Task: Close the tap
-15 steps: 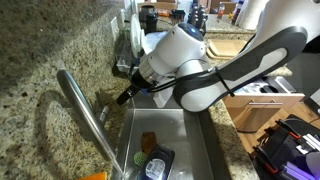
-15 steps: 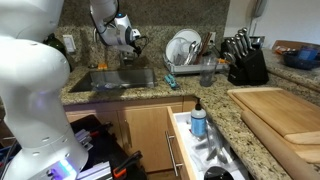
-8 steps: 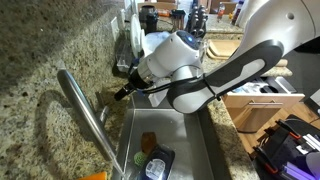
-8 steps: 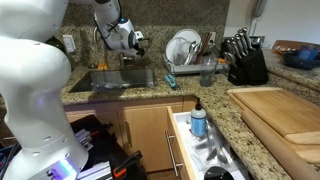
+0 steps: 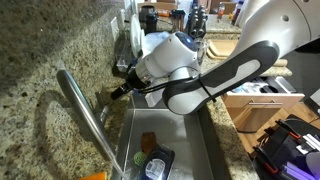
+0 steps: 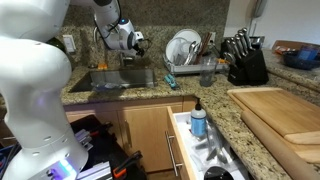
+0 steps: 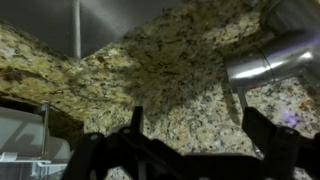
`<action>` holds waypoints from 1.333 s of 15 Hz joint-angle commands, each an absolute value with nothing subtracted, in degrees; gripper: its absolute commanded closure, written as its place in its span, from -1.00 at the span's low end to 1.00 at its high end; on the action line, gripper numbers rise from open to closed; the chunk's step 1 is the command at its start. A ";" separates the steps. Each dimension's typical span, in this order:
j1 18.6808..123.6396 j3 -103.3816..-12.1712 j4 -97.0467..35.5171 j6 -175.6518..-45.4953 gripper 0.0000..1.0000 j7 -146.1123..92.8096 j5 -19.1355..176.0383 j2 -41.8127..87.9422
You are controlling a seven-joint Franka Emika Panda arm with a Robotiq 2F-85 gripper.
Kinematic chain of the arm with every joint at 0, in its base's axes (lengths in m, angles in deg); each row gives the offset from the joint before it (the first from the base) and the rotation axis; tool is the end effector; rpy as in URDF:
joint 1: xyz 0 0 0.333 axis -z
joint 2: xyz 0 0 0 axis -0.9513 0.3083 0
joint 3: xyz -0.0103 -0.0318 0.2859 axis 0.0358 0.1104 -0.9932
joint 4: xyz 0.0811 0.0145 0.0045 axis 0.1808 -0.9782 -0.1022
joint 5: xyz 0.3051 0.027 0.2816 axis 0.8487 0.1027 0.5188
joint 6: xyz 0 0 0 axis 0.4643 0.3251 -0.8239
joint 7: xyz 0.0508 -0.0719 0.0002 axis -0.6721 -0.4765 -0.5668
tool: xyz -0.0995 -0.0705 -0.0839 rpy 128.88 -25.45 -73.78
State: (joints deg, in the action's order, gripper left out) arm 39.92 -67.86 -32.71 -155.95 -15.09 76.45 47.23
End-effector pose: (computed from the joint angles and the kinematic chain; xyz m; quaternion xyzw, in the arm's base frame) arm 0.6025 0.4691 0.2281 -0.9030 -0.1911 -0.3372 0.1853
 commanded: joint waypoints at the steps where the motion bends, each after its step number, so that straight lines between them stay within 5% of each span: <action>1: 38.33 -67.14 -26.24 -160.63 -1.00 -14.80 76.84 52.16; 20: 38.76 -67.43 -24.82 -159.26 -1.00 -17.39 83.01 53.39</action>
State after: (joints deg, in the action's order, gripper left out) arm 38.62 -67.48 -28.06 -160.37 -15.98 80.58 50.65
